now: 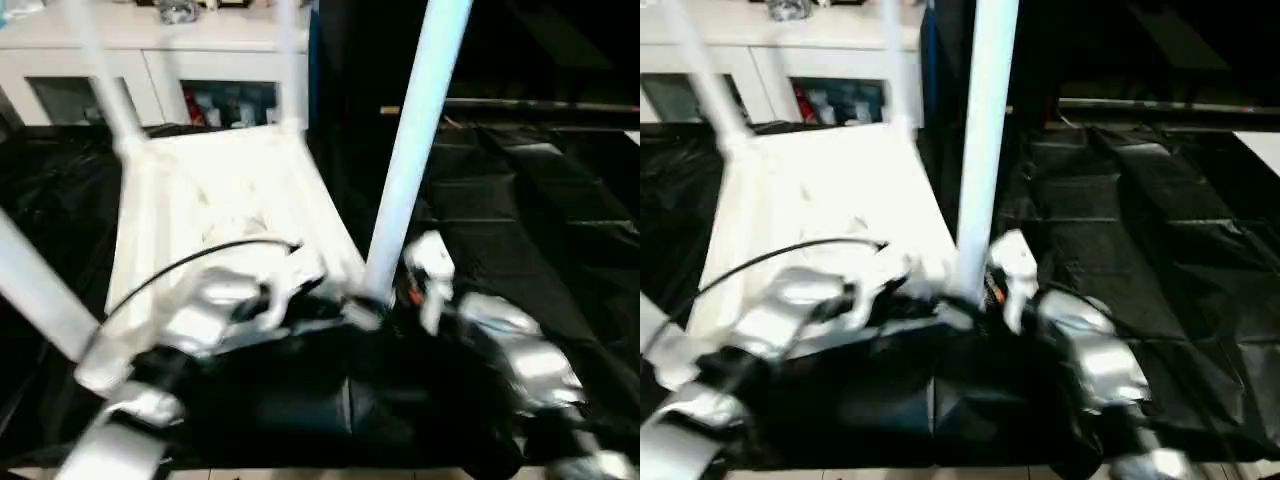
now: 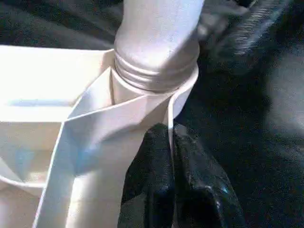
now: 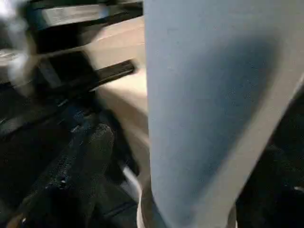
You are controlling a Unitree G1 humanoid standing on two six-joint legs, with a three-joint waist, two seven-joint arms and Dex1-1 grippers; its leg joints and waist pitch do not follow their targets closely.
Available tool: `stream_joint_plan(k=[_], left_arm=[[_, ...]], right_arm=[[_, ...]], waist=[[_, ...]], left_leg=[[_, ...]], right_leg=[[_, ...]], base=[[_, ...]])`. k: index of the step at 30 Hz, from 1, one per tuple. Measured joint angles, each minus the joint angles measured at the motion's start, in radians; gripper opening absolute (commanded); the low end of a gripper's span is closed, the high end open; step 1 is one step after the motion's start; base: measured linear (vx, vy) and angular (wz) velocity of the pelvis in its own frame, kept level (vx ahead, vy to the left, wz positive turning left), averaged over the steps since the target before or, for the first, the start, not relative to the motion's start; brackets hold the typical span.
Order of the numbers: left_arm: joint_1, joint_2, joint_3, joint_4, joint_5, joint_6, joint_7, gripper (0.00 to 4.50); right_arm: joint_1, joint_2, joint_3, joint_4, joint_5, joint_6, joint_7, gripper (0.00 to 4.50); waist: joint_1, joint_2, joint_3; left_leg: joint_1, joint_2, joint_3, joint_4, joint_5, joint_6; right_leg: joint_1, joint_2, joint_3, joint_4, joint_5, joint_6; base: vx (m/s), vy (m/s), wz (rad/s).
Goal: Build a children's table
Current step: Rotate leg to tighten
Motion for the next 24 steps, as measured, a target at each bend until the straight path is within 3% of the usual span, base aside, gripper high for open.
stream_joint_plan(k=[7, 8, 11, 18, 24], left_arm=[[0.02, 0.045, 0.0, -0.039, -0.028, 0.035, -0.093, 0.0], [0.02, 0.046, 0.0, -0.04, -0.028, 0.037, -0.094, 0.0], [0.023, 0.05, 0.0, -0.05, -0.028, 0.045, -0.095, 0.0], [0.025, 0.05, 0.0, -0.057, -0.028, 0.055, -0.095, 0.0], [0.025, 0.05, 0.0, -0.057, -0.028, 0.058, -0.095, 0.0]], right_arm=[[0.001, -0.031, 0.03, 0.014, -0.023, -0.004, 0.052, 3.85], [0.0, -0.03, 0.03, 0.017, -0.024, -0.004, 0.052, 3.58], [-0.005, -0.029, 0.032, 0.019, -0.024, -0.001, 0.054, 3.48], [-0.007, -0.024, 0.05, 0.028, -0.028, -0.001, 0.059, 2.74], [-0.007, -0.023, 0.051, 0.028, -0.028, -0.002, 0.061, 2.53]], waist=[[0.0, -0.005, 0.003], [0.0, -0.005, 0.003], [0.001, -0.005, 0.003], [0.001, -0.005, 0.003], [0.001, -0.006, 0.003]], left_leg=[[-0.001, 0.0, 0.001, 0.002, 0.0, 0.0], [-0.001, 0.0, 0.001, 0.002, 0.0, 0.0], [-0.001, 0.0, 0.001, 0.001, 0.0, 0.0], [-0.001, 0.0, 0.001, 0.001, 0.0, 0.0], [-0.001, 0.0, 0.001, 0.001, 0.0, 0.0]], right_leg=[[-0.001, 0.0, 0.002, -0.001, 0.0, 0.0], [-0.001, 0.0, 0.002, -0.001, 0.0, 0.0], [-0.001, 0.0, 0.002, -0.001, -0.001, 0.001], [-0.001, 0.0, 0.002, -0.001, -0.001, 0.001], [-0.001, 0.0, 0.002, -0.001, -0.001, 0.001]], base=[[0.0, 0.0, 0.0], [0.0, 0.0, 0.0], [0.0, 0.0, 0.0], [0.0, 0.0, 0.0], [0.0, 0.0, 0.0]])
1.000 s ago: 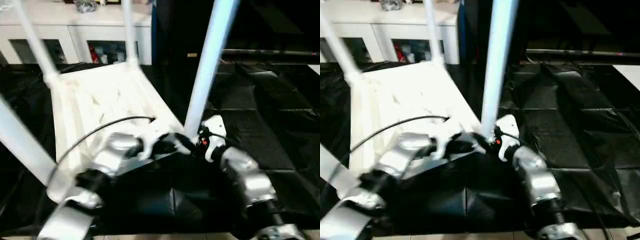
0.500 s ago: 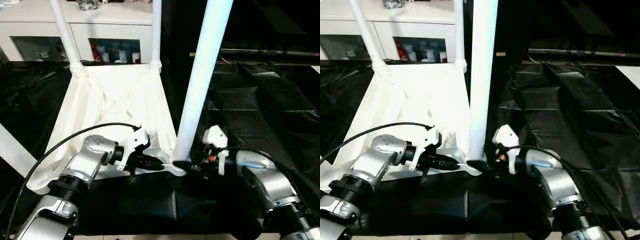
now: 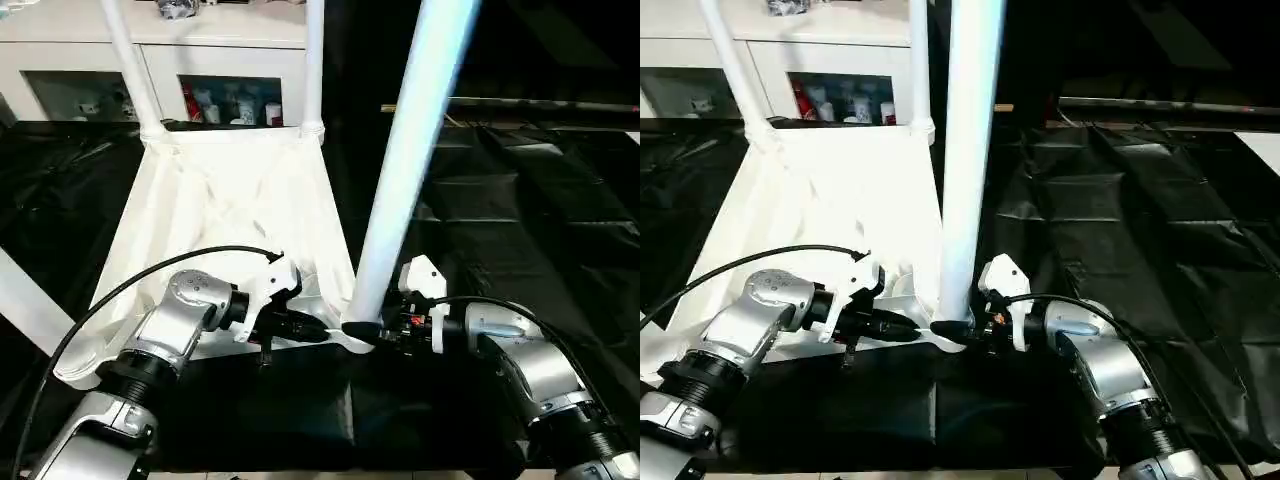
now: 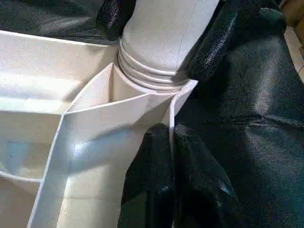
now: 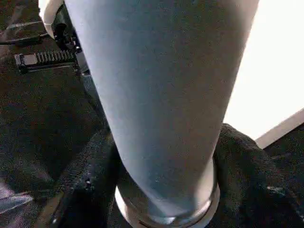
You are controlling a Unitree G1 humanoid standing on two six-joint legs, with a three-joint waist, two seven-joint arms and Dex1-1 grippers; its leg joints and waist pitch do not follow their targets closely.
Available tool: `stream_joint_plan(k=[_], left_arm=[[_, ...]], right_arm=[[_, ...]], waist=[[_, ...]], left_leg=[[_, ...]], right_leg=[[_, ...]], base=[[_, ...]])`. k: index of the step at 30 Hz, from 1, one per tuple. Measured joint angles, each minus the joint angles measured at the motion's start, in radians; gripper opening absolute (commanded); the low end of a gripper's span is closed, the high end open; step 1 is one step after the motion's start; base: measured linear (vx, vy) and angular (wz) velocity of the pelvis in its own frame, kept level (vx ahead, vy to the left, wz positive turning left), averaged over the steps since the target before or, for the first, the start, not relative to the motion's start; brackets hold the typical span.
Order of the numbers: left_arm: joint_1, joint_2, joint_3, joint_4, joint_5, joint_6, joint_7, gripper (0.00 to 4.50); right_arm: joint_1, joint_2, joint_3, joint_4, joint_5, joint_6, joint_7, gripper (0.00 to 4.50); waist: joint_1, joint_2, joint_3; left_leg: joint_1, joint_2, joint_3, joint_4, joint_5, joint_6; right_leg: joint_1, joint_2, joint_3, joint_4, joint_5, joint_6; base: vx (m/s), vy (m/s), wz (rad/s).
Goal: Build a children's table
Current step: Rotate leg to tighten
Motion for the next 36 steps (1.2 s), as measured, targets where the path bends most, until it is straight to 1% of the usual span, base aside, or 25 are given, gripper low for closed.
stream_joint_plan(k=[3, 5, 10, 12, 14, 15, 18, 20, 25, 26, 27, 28, 29, 30, 31, 32, 33, 34, 36], left_arm=[[0.002, -0.005, 0.0, 0.0, 0.0, 0.0, 0.006, 0.0], [0.001, -0.013, 0.001, 0.006, 0.002, -0.006, 0.034, 0.0], [-0.072, -0.118, 0.005, 0.126, 0.055, -0.043, 0.23, 0.0], [-0.112, -0.174, 0.011, 0.189, 0.082, -0.047, 0.339, 0.0], [-0.131, -0.211, 0.014, 0.22, 0.09, -0.041, 0.407, 0.0], [-0.144, -0.233, 0.014, 0.239, 0.096, -0.037, 0.45, 0.0], [-0.162, -0.268, 0.02, 0.268, 0.11, -0.037, 0.517, 0.0], [-0.171, -0.278, 0.023, 0.283, 0.117, -0.042, 0.533, 0.0], [-0.173, -0.279, 0.026, 0.289, 0.118, -0.052, 0.525, 0.0], [-0.173, -0.276, 0.026, 0.288, 0.117, -0.055, 0.516, 0.0], [-0.168, -0.268, 0.026, 0.283, 0.115, -0.063, 0.492, 0.0], [-0.165, -0.26, 0.026, 0.279, 0.113, -0.068, 0.477, 0.0], [-0.157, -0.248, 0.025, 0.269, 0.11, -0.074, 0.458, 0.0], [-0.144, -0.223, 0.025, 0.25, 0.102, -0.082, 0.421, 0.0], [-0.136, -0.204, 0.025, 0.24, 0.095, -0.088, 0.39, 0.0], [-0.127, -0.186, 0.025, 0.23, 0.087, -0.094, 0.361, 0.0], [-0.12, -0.171, 0.025, 0.222, 0.084, -0.102, 0.334, 0.0], [-0.112, -0.16, 0.025, 0.211, 0.08, -0.106, 0.311, 0.0], [-0.092, -0.134, 0.022, 0.179, 0.067, -0.105, 0.251, 0.0]], right_arm=[[0.003, 0.009, -0.002, 0.002, 0.0, 0.0, -0.01, 2.51], [0.005, 0.03, -0.015, 0.017, 0.0, 0.0, -0.043, 2.51], [-0.007, 0.11, -0.09, 0.09, -0.024, -0.001, -0.256, 2.5], [-0.025, 0.17, -0.13, 0.124, -0.048, 0.004, -0.399, 2.5], [-0.035, 0.207, -0.154, 0.143, -0.056, 0.01, -0.499, 2.5], [-0.038, 0.241, -0.174, 0.152, -0.062, 0.011, -0.567, 2.5], [-0.056, 0.289, -0.2, 0.173, -0.076, 0.011, -0.677, 2.49], [-0.065, 0.302, -0.205, 0.179, -0.083, 0.01, -0.706, 2.49], [-0.066, 0.296, -0.218, 0.178, -0.072, 0.01, -0.678, 2.49], [-0.066, 0.285, -0.218, 0.176, -0.067, 0.011, -0.654, 3.01], [-0.064, 0.262, -0.216, 0.173, -0.056, 0.014, -0.601, 3.01], [-0.061, 0.246, -0.211, 0.166, -0.049, 0.02, -0.562, 3.14], [-0.058, 0.227, -0.199, 0.155, -0.042, 0.025, -0.52, 3.16], [-0.052, 0.188, -0.176, 0.133, -0.033, 0.028, -0.448, 3.22], [-0.05, 0.151, -0.154, 0.114, -0.026, 0.033, -0.382, 3.4], [-0.049, 0.123, -0.138, 0.096, -0.016, 0.037, -0.326, 3.4], [-0.049, 0.106, -0.13, 0.082, -0.008, 0.044, -0.279, 3.57], [-0.049, 0.09, -0.121, 0.07, -0.006, 0.05, -0.252, 3.57], [-0.04, 0.04, -0.095, 0.039, 0.002, 0.057, -0.177, 3.85]], waist=[[0.0, 0.0, 0.0], [-0.001, 0.0, 0.0], [-0.005, 0.0, -0.002], [-0.008, 0.0, -0.002], [-0.011, 0.0, -0.003], [-0.013, 0.0, -0.003], [-0.015, 0.002, -0.004], [-0.016, 0.003, -0.004], [-0.016, 0.005, -0.006], [-0.015, 0.005, -0.006], [-0.014, 0.005, -0.006], [-0.014, 0.005, -0.005], [-0.014, 0.005, -0.005], [-0.013, 0.005, -0.005], [-0.014, 0.005, -0.005], [-0.014, 0.005, -0.005], [-0.014, 0.005, -0.005], [-0.014, 0.005, -0.005], [-0.012, 0.005, -0.005]], left_leg=[[0.0, 0.0, 0.0, 0.0, 0.0, 0.0], [0.001, 0.0, 0.0, 0.0, 0.0, 0.0], [0.004, -0.001, 0.0, 0.001, 0.0, 0.0], [0.005, -0.001, 0.0, 0.002, 0.0, 0.0], [0.005, -0.001, -0.001, 0.002, 0.0, 0.0], [0.005, -0.001, -0.001, 0.002, 0.0, 0.0], [0.004, -0.002, -0.001, 0.002, 0.0, 0.0], [0.003, -0.003, -0.001, 0.002, 0.0, 0.0], [0.003, -0.004, -0.001, 0.001, 0.0, 0.0], [0.003, -0.004, -0.001, 0.001, 0.0, 0.0], [0.002, -0.004, -0.001, 0.0, 0.0, 0.0], [0.002, -0.004, -0.001, 0.0, 0.0, 0.0], [0.002, -0.004, -0.001, -0.001, 0.0, 0.0], [0.002, -0.004, -0.002, -0.002, 0.0, 0.0], [0.002, -0.003, -0.002, -0.003, 0.0, 0.0], [0.002, -0.003, -0.002, -0.004, 0.0, 0.0], [0.002, -0.003, -0.002, -0.005, 0.0, 0.0], [0.002, -0.002, -0.002, -0.005, 0.0, 0.0], [0.001, -0.002, -0.002, -0.005, 0.0, 0.0]], right_leg=[[0.0, 0.0, 0.0, 0.0, 0.0, 0.0], [0.001, 0.0, 0.0, 0.001, 0.0, 0.0], [0.003, 0.0, 0.001, 0.0, -0.001, 0.002], [0.004, 0.0, 0.001, 0.0, -0.001, 0.003], [0.004, -0.001, 0.0, 0.0, -0.002, 0.003], [0.004, -0.001, 0.0, -0.001, -0.002, 0.003], [0.005, -0.001, 0.0, -0.002, -0.002, 0.003], [0.005, -0.002, 0.0, -0.002, -0.002, 0.003], [0.004, -0.003, 0.0, -0.002, -0.002, 0.003], [0.004, -0.003, 0.0, -0.002, -0.001, 0.003], [0.004, -0.003, 0.0, -0.002, -0.001, 0.003], [0.003, -0.003, 0.0, -0.001, -0.001, 0.004], [0.003, -0.003, -0.001, -0.001, -0.001, 0.004], [0.003, -0.003, -0.001, 0.0, -0.001, 0.004], [0.002, -0.003, -0.002, 0.0, -0.001, 0.004], [0.002, -0.003, -0.002, 0.001, -0.001, 0.004], [0.002, -0.003, -0.003, 0.001, -0.001, 0.004], [0.001, -0.003, -0.004, 0.001, -0.001, 0.004], [0.0, -0.003, -0.004, 0.001, -0.001, 0.003]], base=[[0.0, 0.0, 0.0], [0.0, 0.0, 0.0], [0.0, 0.0, 0.0], [0.0, 0.0, 0.0], [0.0, 0.0, 0.0], [0.0, 0.0, 0.0], [0.0, 0.0, 0.0], [0.0, 0.0, 0.0], [0.0, 0.0, 0.0], [0.0, 0.0, 0.0], [0.0, 0.0, 0.0], [0.0, 0.0, 0.0], [0.0, 0.0, 0.0], [0.0, 0.0, 0.0], [0.0, 0.0, 0.0], [0.0, 0.0, 0.0], [0.0, 0.0, 0.0], [0.0, 0.0, 0.0], [0.0, 0.0, 0.0]])
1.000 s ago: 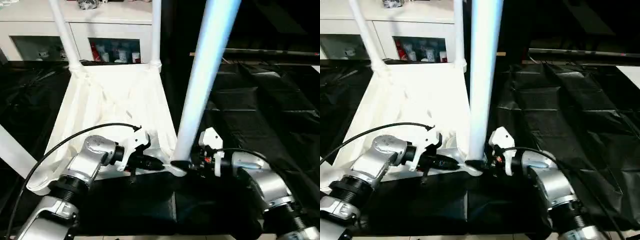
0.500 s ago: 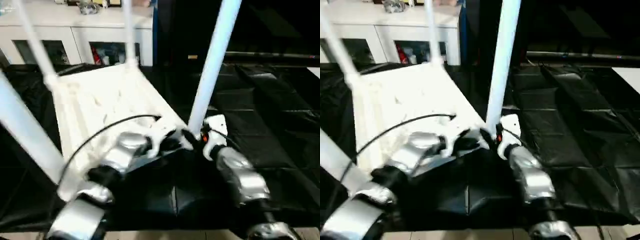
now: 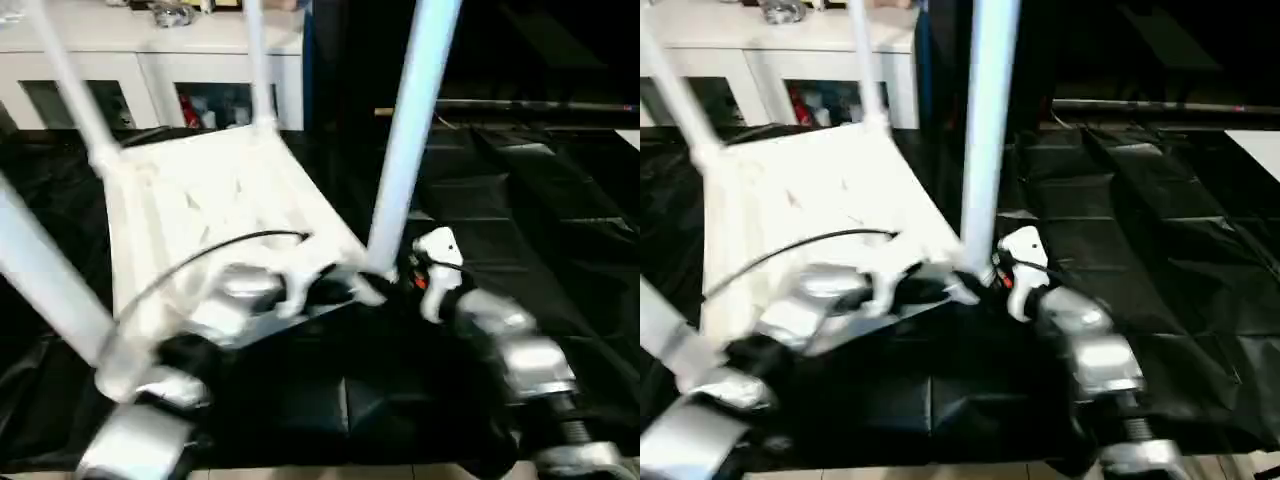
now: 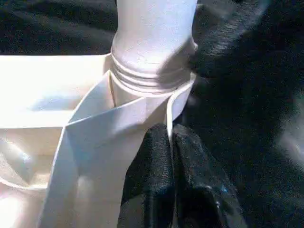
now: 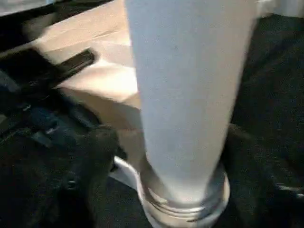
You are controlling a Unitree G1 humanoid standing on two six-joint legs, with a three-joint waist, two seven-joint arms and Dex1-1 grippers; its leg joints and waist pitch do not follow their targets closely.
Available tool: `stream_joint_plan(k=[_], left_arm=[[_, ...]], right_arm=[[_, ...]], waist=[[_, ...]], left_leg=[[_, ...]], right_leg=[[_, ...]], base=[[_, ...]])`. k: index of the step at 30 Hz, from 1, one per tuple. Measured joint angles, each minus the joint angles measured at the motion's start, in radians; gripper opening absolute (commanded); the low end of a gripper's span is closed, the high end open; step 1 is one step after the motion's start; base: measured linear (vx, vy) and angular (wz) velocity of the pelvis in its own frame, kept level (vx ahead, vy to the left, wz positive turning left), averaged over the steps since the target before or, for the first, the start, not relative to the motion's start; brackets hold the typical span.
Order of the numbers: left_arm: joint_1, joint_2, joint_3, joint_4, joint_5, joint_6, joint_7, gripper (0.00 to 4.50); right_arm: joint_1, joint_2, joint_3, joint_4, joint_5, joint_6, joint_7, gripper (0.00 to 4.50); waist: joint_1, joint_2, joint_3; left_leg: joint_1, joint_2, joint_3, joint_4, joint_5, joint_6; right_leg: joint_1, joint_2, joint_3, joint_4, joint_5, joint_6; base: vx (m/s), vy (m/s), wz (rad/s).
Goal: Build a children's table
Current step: Rotate leg to tighten
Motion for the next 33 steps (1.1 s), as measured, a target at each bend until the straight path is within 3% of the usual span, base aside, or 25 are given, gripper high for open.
stream_joint_plan(k=[4, 11, 27, 33], left_arm=[[0.032, 0.048, -0.001, -0.052, -0.028, 0.019, -0.106, 0.0], [0.058, 0.085, -0.006, -0.1, -0.046, 0.036, -0.179, 0.0], [0.072, 0.088, -0.006, -0.134, -0.047, 0.065, -0.186, 0.0], [0.069, 0.076, -0.006, -0.123, -0.039, 0.057, -0.14, 0.0]], right_arm=[[0.009, -0.051, 0.038, -0.028, 0.002, 0.021, 0.116, 3.96], [0.009, -0.067, 0.083, -0.019, -0.023, 0.007, 0.15, 3.96], [0.011, -0.033, 0.061, -0.007, 0.002, -0.01, 0.135, 2.54], [0.032, 0.008, 0.037, 0.006, -0.002, -0.027, 0.058, 2.44]], waist=[[0.002, -0.001, 0.0], [0.003, -0.005, 0.003], [0.005, -0.005, 0.003], [0.004, -0.006, 0.003]], left_leg=[[-0.001, 0.0, 0.001, 0.001, 0.0, 0.0], [-0.001, 0.0, 0.002, 0.003, 0.0, 0.0], [-0.001, 0.0, 0.002, 0.003, 0.0, 0.0], [0.0, 0.0, 0.002, 0.004, 0.0, 0.0]], right_leg=[[0.0, 0.0, 0.001, 0.0, 0.0, 0.0], [0.0, 0.0, 0.002, -0.001, 0.0, -0.001], [-0.001, 0.0, 0.003, -0.001, 0.0, -0.001], [0.001, 0.0, 0.003, -0.001, 0.0, -0.001]], base=[[0.0, 0.0, 0.0], [0.0, 0.0, 0.0], [0.0, 0.0, 0.0], [0.0, 0.0, 0.0]])
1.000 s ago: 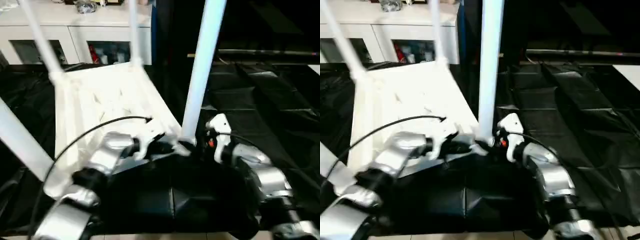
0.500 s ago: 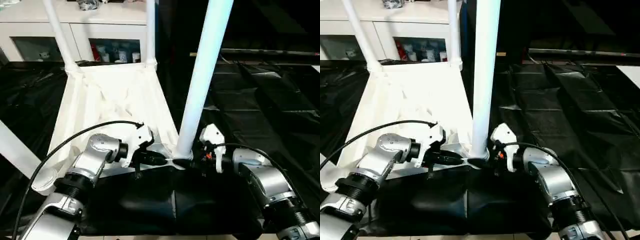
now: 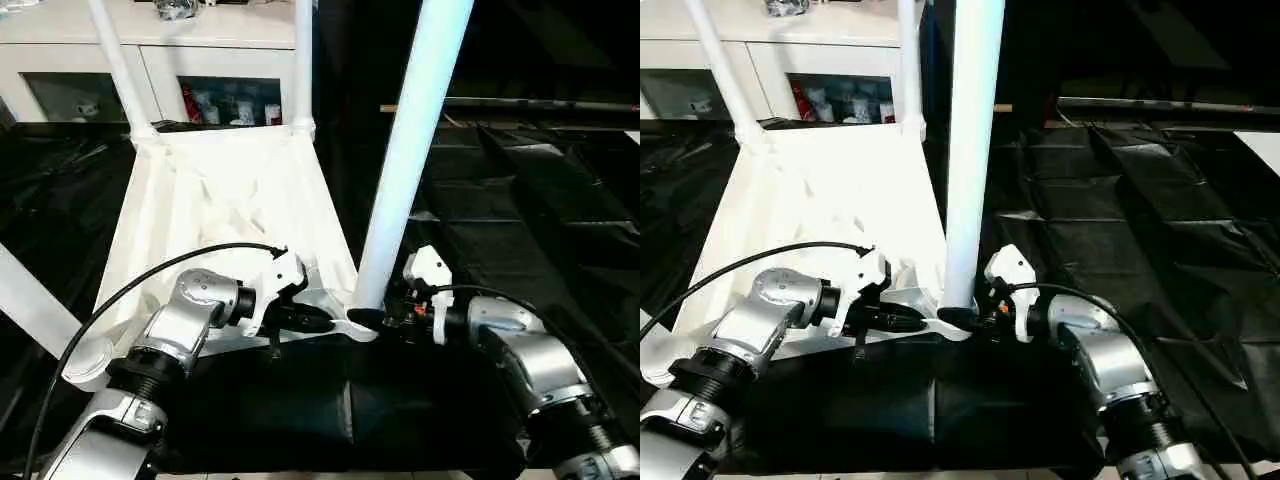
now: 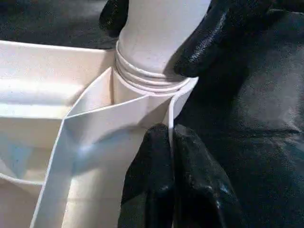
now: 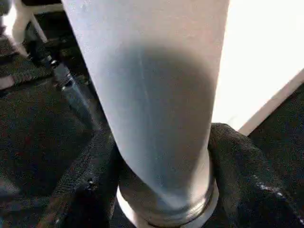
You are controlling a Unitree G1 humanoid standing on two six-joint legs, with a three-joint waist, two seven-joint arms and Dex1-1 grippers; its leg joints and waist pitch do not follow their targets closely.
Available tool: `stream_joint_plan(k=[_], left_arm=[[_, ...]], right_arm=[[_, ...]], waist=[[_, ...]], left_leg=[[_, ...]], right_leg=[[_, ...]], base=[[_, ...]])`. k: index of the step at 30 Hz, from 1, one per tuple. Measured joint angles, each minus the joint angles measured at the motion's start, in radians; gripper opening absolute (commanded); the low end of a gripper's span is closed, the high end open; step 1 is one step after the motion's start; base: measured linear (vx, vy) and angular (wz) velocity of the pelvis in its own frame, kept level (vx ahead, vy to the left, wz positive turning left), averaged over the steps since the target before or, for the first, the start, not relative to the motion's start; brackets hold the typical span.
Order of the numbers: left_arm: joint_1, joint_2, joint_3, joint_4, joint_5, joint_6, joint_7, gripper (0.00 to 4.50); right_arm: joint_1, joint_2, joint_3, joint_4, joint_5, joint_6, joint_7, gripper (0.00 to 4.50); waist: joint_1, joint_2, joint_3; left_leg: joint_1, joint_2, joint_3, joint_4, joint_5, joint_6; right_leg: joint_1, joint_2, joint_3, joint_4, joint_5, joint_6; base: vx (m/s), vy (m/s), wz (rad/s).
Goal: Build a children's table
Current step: Rotate leg to tighten
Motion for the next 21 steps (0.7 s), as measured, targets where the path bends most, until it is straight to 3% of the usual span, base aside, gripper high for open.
stream_joint_plan(k=[5, 12, 21], left_arm=[[-0.034, -0.063, 0.005, 0.055, 0.042, -0.017, 0.125, 0.0], [-0.097, -0.196, 0.018, 0.151, 0.101, 0.011, 0.379, 0.0], [-0.102, -0.215, 0.027, 0.157, 0.102, 0.014, 0.409, 0.0]], right_arm=[[0.009, 0.077, -0.044, 0.035, -0.017, -0.021, -0.166, 2.42], [-0.031, 0.271, -0.146, 0.115, -0.066, -0.032, -0.579, 2.4], [-0.042, 0.276, -0.139, 0.154, -0.107, -0.116, -0.609, 2.4]], waist=[[-0.007, 0.0, -0.001], [-0.019, 0.001, -0.004], [-0.018, 0.003, -0.004]], left_leg=[[0.002, 0.0, 0.0, 0.001, 0.0, 0.0], [0.002, -0.006, -0.002, 0.001, 0.0, 0.0], [0.001, -0.01, -0.003, -0.002, 0.0, 0.0]], right_leg=[[0.002, 0.0, 0.001, 0.0, -0.003, 0.004], [0.001, -0.005, 0.0, -0.002, -0.003, 0.005], [0.0, -0.008, 0.0, -0.002, -0.003, 0.005]], base=[[0.0, 0.0, 0.0], [0.0, 0.0, 0.0], [0.0, 0.0, 0.0]])
